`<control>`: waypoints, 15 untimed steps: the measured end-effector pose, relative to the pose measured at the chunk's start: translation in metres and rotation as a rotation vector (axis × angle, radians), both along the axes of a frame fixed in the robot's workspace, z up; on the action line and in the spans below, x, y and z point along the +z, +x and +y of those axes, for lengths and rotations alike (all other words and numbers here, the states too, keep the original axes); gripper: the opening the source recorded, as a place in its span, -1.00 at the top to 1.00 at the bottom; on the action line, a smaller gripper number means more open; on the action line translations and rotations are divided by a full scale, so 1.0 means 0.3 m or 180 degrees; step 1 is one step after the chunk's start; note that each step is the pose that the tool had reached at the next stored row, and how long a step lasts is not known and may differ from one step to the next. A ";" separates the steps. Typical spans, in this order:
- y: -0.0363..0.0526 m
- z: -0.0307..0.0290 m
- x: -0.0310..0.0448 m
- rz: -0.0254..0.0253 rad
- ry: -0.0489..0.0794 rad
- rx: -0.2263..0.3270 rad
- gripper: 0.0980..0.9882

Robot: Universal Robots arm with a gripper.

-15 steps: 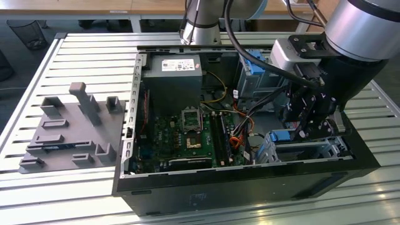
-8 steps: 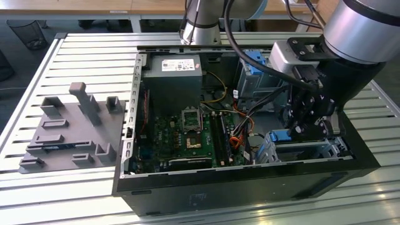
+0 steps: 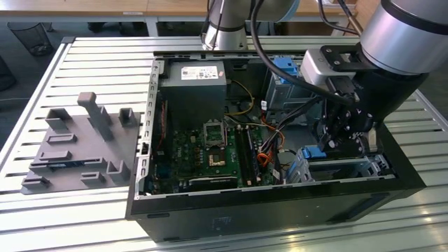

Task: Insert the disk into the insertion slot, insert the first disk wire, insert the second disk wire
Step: 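Insert the disk into the insertion slot, then insert the first disk wire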

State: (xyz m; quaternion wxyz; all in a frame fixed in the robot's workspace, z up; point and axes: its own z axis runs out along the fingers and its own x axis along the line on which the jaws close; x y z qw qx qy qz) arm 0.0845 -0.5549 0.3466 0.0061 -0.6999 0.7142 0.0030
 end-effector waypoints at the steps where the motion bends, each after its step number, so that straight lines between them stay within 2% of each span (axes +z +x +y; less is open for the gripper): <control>1: 0.000 0.000 -0.001 0.0000 0.0000 0.0000 0.98; 15: 0.004 0.000 -0.009 0.0000 0.0001 0.0000 0.98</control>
